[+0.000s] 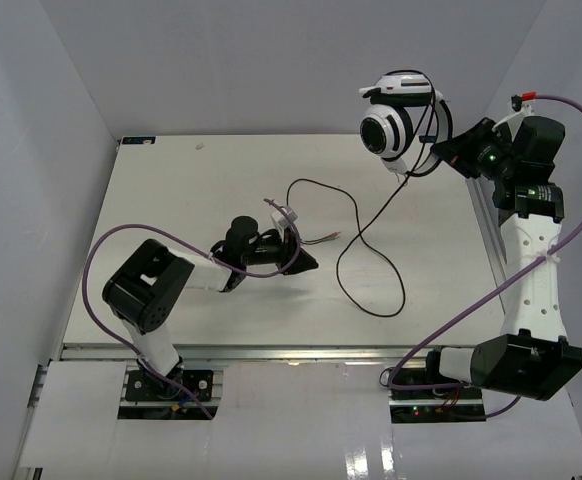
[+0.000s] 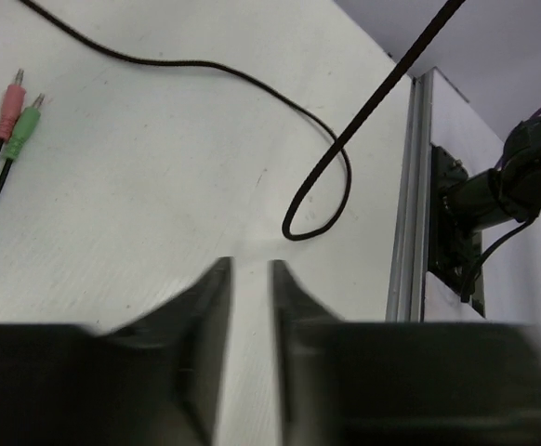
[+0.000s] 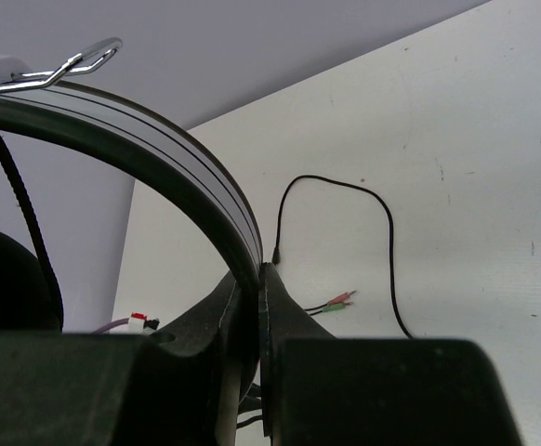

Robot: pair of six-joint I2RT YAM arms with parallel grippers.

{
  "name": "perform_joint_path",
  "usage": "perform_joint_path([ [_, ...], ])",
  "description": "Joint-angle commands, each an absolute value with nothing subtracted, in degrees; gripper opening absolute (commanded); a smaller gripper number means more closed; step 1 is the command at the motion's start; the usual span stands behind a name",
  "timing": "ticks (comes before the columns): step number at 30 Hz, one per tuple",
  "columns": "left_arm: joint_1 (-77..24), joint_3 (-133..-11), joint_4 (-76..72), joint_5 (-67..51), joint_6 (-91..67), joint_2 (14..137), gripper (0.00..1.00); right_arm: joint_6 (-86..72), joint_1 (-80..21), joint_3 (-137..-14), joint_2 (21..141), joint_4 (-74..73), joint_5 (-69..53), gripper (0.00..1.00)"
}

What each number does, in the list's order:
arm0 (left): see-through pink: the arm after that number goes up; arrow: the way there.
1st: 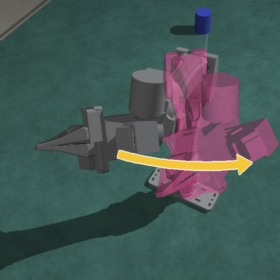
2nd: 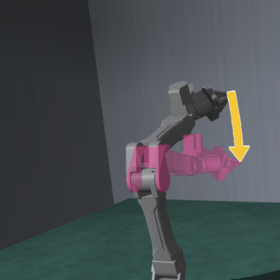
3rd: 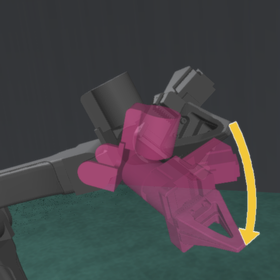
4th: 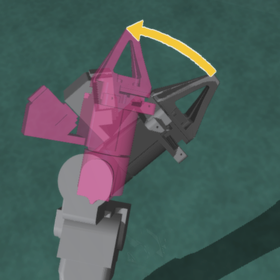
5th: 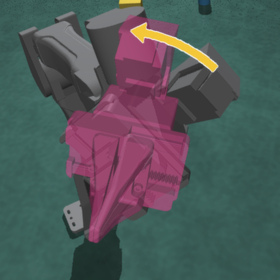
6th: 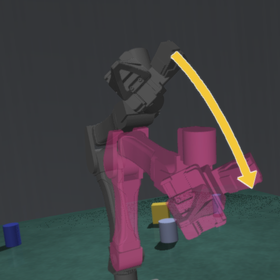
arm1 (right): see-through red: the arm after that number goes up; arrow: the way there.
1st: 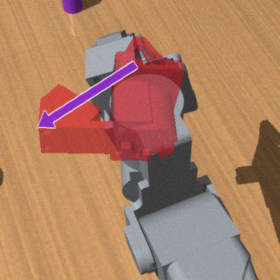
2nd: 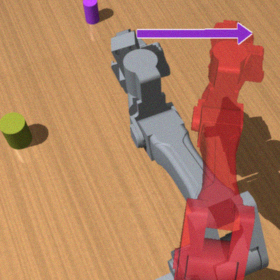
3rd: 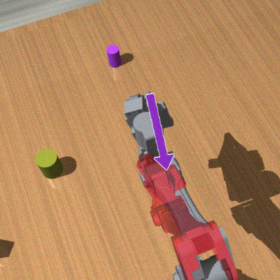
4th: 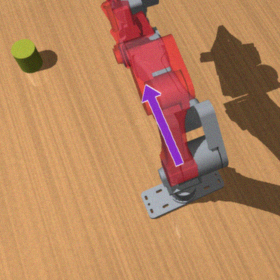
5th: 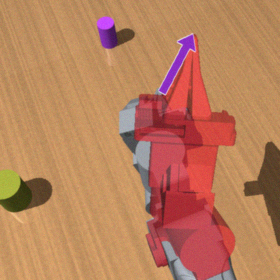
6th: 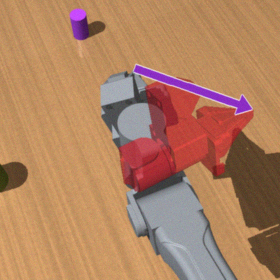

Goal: Wrap the headphones

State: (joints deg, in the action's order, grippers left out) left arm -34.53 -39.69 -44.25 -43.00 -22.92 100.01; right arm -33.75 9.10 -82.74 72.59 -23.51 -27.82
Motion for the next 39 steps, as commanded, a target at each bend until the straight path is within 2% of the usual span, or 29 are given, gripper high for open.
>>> perform_joint_path([
  [1, -36.0, -37.9, -56.4, -47.3, -26.8, 99.9, 0.58, -33.6, 9.2, -86.6, 69.8, -19.0, -30.1, 0.08],
  [2, -37.2, -37.1, -57.4, -46.2, -25.0, 99.3, 0.69, -33.4, 9.2, -87.0, 70.0, -19.1, -30.0, 0.08],
  [3, -38.3, -36.4, -57.6, -44.8, -22.6, 98.6, 0.73, -33.3, 9.2, -87.4, 70.2, -19.3, -30.1, 0.08],
  [8, -42.0, -35.1, -62.8, -41.6, -19.2, 100.0, 0.83, -33.8, 9.2, -89.4, 71.1, -20.5, -30.8, 0.08],
  [13, -46.2, -39.5, -63.1, -38.6, -17.9, 105.3, 0.87, -34.5, 9.1, -89.8, 71.3, -20.7, -31.7, 0.08],
  [20, -48.8, -46.1, -64.6, -33.2, -19.6, 112.9, 0.84, -34.3, 9.1, -89.8, 71.0, -21.7, -32.3, 0.08],
  [25, -49.9, -49.5, -65.8, -34.0, -21.8, 116.8, 0.72, -34.3, 9.0, -89.6, 70.8, -21.7, -32.5, 0.08],
  [26, -50.1, -49.9, -66.0, -34.0, -22.2, 117.3, 0.67, -34.5, 9.1, -89.5, 70.9, -21.7, -32.7, 0.08],
  [30, -50.5, -50.7, -68.5, -34.1, -24.6, 119.1, 0.32, -34.8, 9.1, -88.8, 70.8, -21.6, -33.7, 0.08],
  [32, -50.5, -50.2, -69.7, -33.6, -25.0, 119.2, 0.07, -33.4, 9.1, -88.5, 70.5, -21.8, -34.0, 0.08],
  [33, -50.3, -49.8, -69.9, -33.9, -24.9, 119.0, 0.03, -32.5, 9.1, -88.6, 70.3, -22.1, -34.0, 0.08],
  [34, -50.0, -49.2, -70.3, -34.1, -24.9, 118.2, 0.00, -31.5, 9.1, -88.6, 70.1, -22.4, -33.6, 0.08],
  [39, -48.8, -43.9, -72.7, -38.4, -23.3, 111.5, 0.00, -25.2, 9.1, -87.4, 69.4, -22.9, -27.9, 0.08],
])
